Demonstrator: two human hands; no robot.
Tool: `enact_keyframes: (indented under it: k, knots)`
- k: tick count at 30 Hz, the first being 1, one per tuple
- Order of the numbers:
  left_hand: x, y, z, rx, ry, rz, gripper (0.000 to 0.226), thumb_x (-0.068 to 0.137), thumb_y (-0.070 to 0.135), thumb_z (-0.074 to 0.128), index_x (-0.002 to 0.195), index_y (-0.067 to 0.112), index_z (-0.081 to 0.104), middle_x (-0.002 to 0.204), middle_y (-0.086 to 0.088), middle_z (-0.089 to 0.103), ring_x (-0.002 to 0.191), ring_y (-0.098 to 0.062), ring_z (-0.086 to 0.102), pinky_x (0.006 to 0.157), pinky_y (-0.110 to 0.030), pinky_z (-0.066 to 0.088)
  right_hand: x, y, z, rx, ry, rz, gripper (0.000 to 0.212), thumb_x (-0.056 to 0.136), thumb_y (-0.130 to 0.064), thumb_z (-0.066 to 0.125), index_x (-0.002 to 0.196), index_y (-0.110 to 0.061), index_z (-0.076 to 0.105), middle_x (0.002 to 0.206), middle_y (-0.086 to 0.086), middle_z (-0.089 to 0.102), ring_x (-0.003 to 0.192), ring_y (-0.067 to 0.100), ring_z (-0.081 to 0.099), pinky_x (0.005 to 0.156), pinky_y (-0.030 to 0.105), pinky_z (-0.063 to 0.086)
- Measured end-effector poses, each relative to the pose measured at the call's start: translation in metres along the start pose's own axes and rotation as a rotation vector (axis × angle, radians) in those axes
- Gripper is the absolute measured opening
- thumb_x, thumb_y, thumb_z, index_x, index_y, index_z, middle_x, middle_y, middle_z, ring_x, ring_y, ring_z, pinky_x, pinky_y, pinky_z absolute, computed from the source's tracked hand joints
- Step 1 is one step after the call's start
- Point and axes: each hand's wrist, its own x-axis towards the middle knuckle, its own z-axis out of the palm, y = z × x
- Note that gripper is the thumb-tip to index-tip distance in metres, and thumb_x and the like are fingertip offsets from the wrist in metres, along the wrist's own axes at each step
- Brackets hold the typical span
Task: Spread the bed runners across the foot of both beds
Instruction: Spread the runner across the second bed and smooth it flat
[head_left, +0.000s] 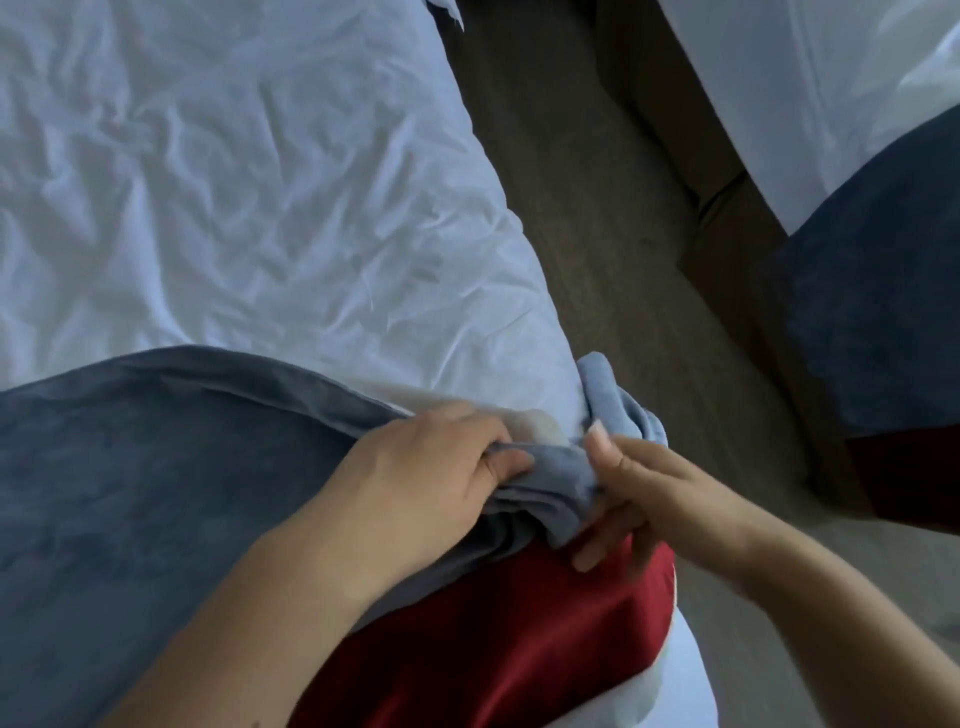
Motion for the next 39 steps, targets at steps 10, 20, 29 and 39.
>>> enact_keyframes:
  k: [10,20,29,39]
  knots:
    - [0.017,0.016,-0.032,0.014,0.325,0.046,0.024,0.101,0.042,0.052,0.093,0.029,0.071,0.088,0.005,0.051,0.074,-0.015,0.058,0.068,-0.041,0.053,0.009,-0.035,-0.016,0.164,0.419,-0.187,0.053,0.096,-0.052,0.055,0.066,-0.009,0.055,0.049,0.003,0.051,0.036,0.014,0.036,0.037,0.021,0.029]
    - [0.115,-0.007,-0.021,0.068,0.534,-0.002,0.016,0.100,0.020,0.057,0.116,0.018,0.055,0.120,-0.009,0.047,0.094,-0.035,0.055,0.077,-0.040,0.044,0.088,-0.048,-0.005,-0.340,0.757,-0.392,0.055,0.099,-0.023,0.059,0.149,-0.028,0.038,0.127,-0.005,0.058,0.103,-0.001,0.053,0.073,0.004,0.030]
    - [0.072,-0.062,0.076,0.154,0.529,-0.131,0.061,0.103,0.055,0.029,0.159,0.031,0.020,0.171,-0.007,0.009,0.157,-0.026,0.012,0.122,-0.064,0.007,0.129,-0.014,0.008,-0.300,0.491,-0.351,0.062,0.105,-0.036,0.043,0.158,-0.040,0.013,0.166,-0.008,0.021,0.151,0.013,0.022,0.122,0.030,0.019]
    - [0.064,-0.069,0.093,0.275,0.475,-0.218,0.068,0.092,0.073,0.039,0.153,0.043,0.036,0.167,0.003,0.024,0.156,-0.029,0.013,0.113,-0.076,0.003,0.123,0.017,0.021,-0.348,0.423,-0.258,0.064,0.099,-0.063,0.036,0.152,-0.058,0.001,0.162,-0.005,0.029,0.143,0.019,0.038,0.114,0.034,0.030]
